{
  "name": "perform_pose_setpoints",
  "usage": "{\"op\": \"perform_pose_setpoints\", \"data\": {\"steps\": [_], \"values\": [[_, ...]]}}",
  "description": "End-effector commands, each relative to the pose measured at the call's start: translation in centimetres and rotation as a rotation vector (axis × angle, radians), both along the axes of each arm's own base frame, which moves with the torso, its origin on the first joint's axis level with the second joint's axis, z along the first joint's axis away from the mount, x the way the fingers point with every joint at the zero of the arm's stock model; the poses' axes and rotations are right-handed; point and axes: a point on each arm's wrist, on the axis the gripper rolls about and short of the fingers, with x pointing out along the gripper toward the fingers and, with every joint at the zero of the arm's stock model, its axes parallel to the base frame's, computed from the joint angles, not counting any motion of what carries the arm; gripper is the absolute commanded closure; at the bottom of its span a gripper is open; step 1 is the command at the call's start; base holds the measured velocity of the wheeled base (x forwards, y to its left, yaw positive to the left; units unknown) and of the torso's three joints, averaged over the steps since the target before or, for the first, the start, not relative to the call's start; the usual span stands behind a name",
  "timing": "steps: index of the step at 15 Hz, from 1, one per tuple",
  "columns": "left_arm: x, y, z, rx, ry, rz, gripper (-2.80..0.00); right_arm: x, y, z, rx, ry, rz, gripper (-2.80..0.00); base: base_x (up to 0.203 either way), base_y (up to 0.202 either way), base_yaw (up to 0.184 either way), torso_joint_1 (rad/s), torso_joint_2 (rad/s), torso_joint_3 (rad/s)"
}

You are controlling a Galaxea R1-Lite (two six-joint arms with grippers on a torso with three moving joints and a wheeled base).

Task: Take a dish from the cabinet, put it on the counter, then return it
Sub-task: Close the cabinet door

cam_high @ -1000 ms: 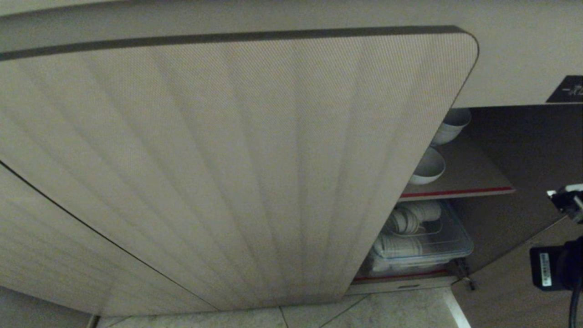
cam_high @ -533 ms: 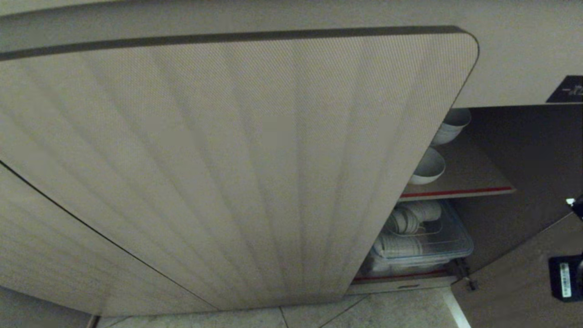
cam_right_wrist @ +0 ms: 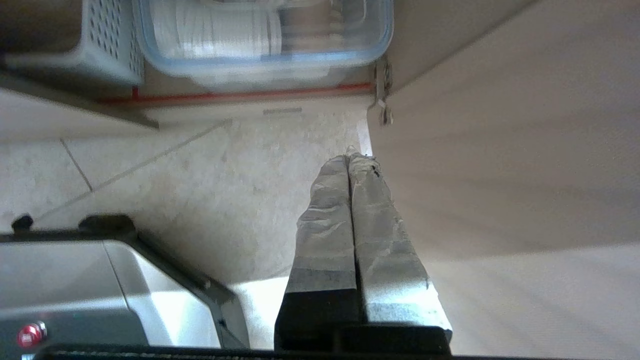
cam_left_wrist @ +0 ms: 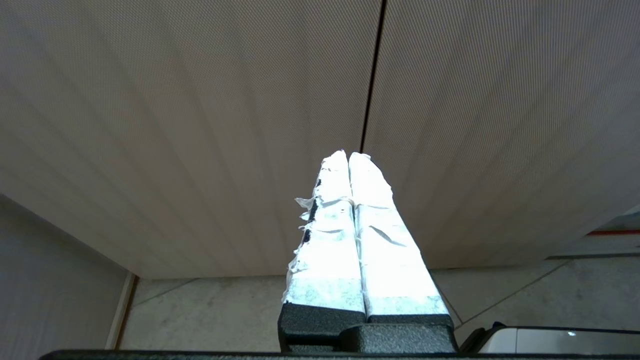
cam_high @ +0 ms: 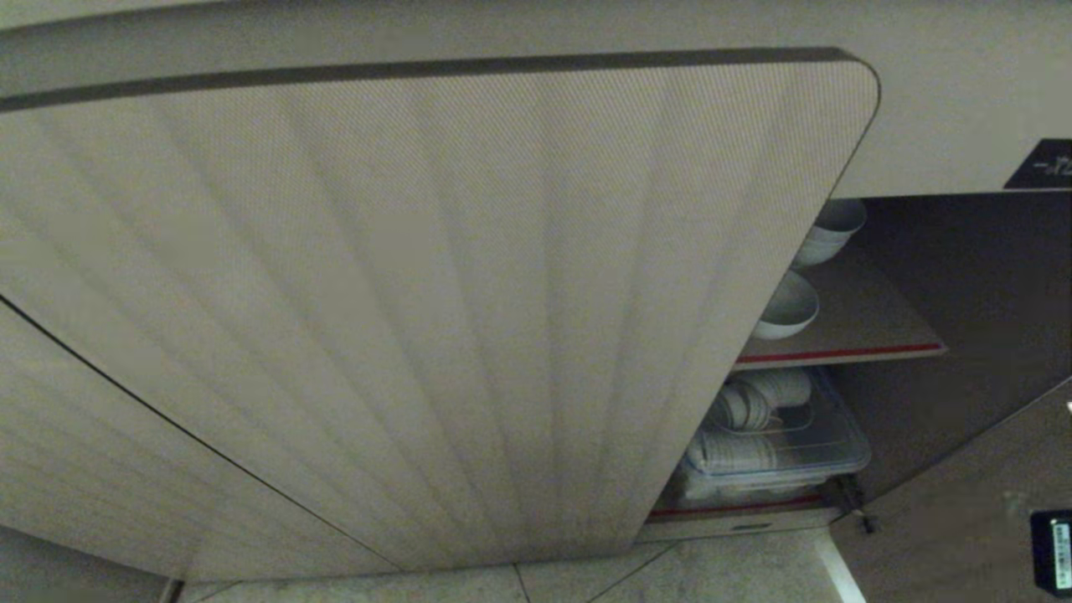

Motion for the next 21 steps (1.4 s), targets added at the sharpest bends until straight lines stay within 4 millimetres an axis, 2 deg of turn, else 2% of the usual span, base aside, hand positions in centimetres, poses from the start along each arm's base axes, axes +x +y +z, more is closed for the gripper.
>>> {"op": "perform_pose_setpoints", "data": {"steps": [1, 4, 10, 17, 21], "values": [[0.0, 0.0, 0.0, -0.001, 0.0, 0.001, 0.0, -1.1, 0.0, -0.5, 0.0, -0.013, 0.0, 0.0, 0.0, 0.0, 0.0, 0.0, 0.0, 0.0], [0.0, 0.0, 0.0, -0.001, 0.0, 0.001, 0.0, -3.1, -0.1, -2.1, -0.01, -0.009, 0.015, 0.0, 0.0, 0.0, 0.0, 0.0, 0.0, 0.0], [0.0, 0.0, 0.0, -0.001, 0.0, 0.001, 0.0, -5.5, -0.2, -6.1, -0.078, -0.081, 0.06, 0.0, 0.0, 0.0, 0.0, 0.0, 0.0, 0.0], [0.0, 0.0, 0.0, -0.001, 0.0, 0.001, 0.0, -7.4, -0.3, -6.6, -0.09, -0.095, 0.061, 0.0, 0.0, 0.0, 0.0, 0.0, 0.0, 0.0], [0.0, 0.0, 0.0, -0.001, 0.0, 0.001, 0.0, -9.2, -0.3, -6.6, -0.061, -0.211, 0.076, 0.0, 0.0, 0.0, 0.0, 0.0, 0.0, 0.0]]}}
